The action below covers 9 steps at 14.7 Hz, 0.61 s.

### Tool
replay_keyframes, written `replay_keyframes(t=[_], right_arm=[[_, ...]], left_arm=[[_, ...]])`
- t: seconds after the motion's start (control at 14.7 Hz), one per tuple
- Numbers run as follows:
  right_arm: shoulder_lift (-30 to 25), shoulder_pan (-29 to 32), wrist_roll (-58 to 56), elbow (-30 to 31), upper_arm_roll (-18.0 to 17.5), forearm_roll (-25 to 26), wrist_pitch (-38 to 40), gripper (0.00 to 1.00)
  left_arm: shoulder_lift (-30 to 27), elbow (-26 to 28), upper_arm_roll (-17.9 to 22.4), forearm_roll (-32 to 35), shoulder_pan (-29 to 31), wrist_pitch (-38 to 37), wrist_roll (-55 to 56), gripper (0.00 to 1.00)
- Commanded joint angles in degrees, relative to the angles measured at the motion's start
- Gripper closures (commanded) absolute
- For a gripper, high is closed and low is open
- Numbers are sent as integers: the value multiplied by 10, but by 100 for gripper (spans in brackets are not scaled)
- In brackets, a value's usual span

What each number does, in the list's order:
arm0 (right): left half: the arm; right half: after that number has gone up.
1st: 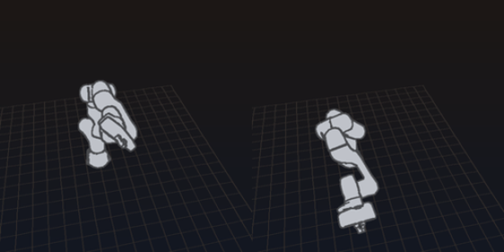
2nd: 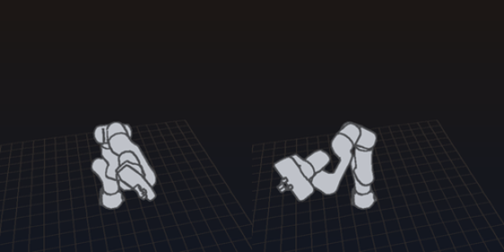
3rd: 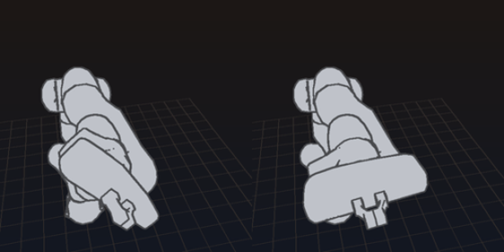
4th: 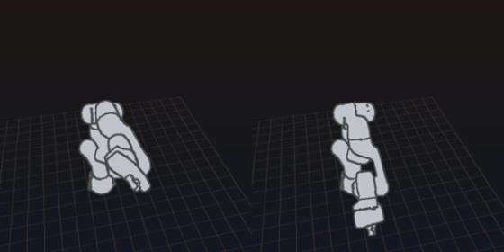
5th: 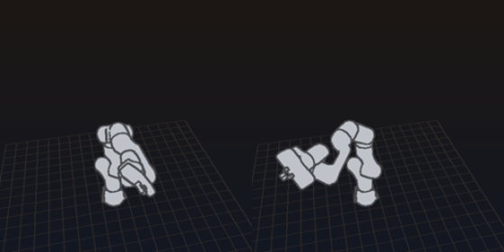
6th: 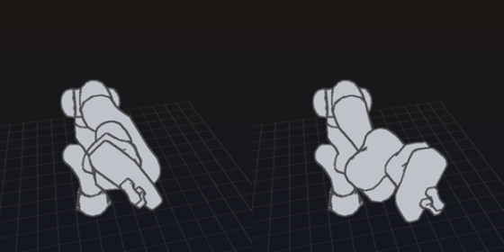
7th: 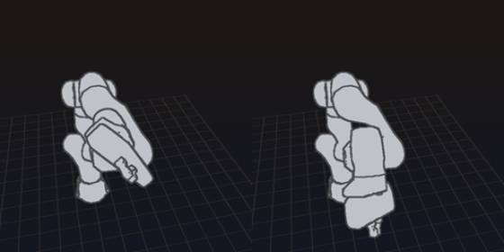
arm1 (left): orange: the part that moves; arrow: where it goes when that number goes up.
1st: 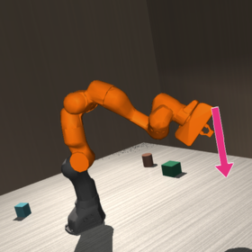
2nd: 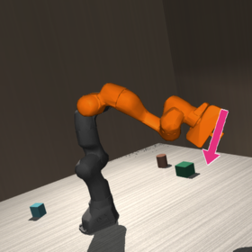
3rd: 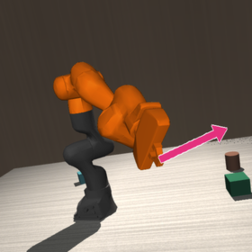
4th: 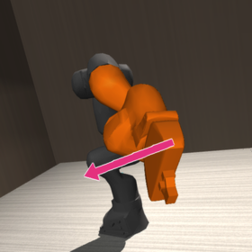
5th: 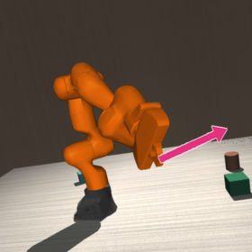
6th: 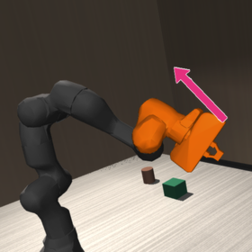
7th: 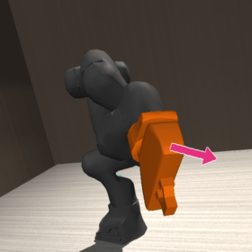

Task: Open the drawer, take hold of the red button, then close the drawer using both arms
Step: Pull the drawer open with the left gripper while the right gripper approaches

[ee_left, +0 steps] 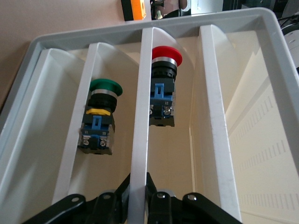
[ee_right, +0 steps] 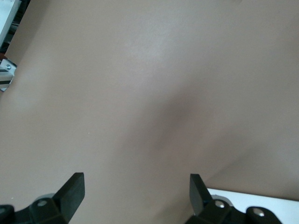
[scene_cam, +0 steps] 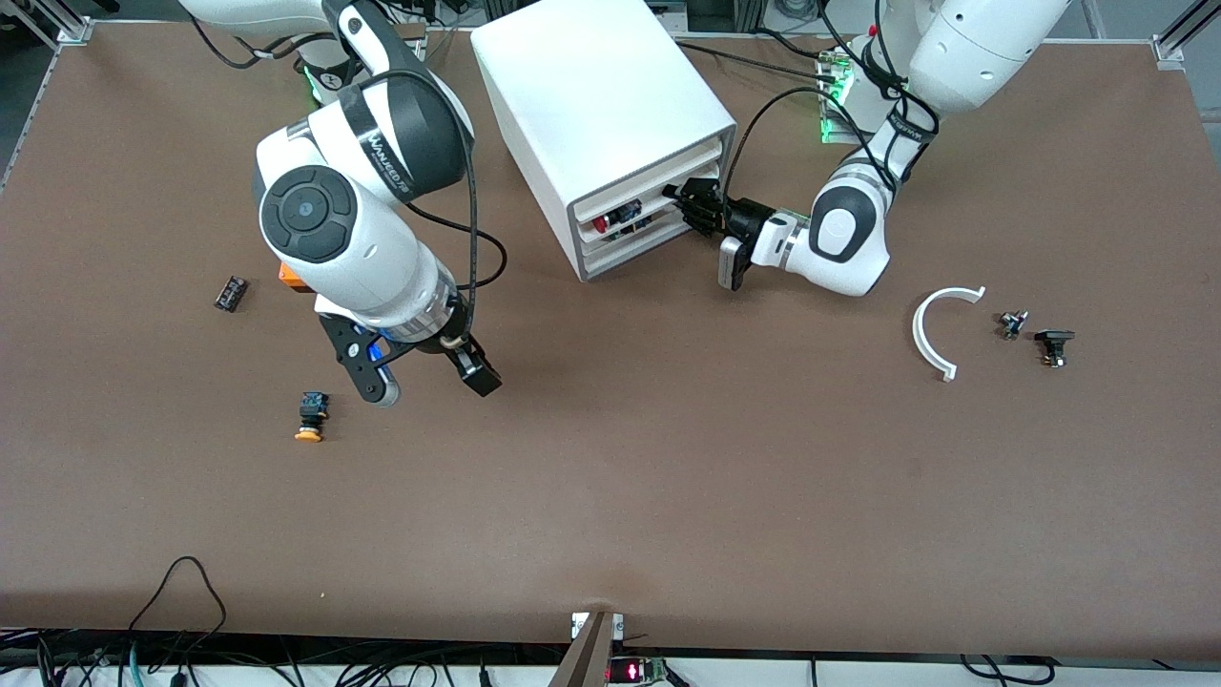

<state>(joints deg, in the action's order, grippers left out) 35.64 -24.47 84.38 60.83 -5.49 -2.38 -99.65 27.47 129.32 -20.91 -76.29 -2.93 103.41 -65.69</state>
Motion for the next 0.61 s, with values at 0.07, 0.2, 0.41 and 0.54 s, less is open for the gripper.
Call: replay_keyframes(t=[0.07, 0.2, 0.41, 0.54], right_arm=[[14, 0, 44, -24, -21, -7, -16, 0], [17, 0, 47, -24, -40, -6, -33, 1], [19, -6, 48, -24, -53, -6, -60, 1], [30, -8, 91, -24, -66, -10, -84, 1]], left_arm=[[1, -29, 6, -11, 13, -3, -2, 100], [13, -63, 14, 24, 23, -2, 35, 100], [25, -100, 18, 81, 49, -3, 69, 100], [42, -123, 18, 110, 65, -3, 74, 100]])
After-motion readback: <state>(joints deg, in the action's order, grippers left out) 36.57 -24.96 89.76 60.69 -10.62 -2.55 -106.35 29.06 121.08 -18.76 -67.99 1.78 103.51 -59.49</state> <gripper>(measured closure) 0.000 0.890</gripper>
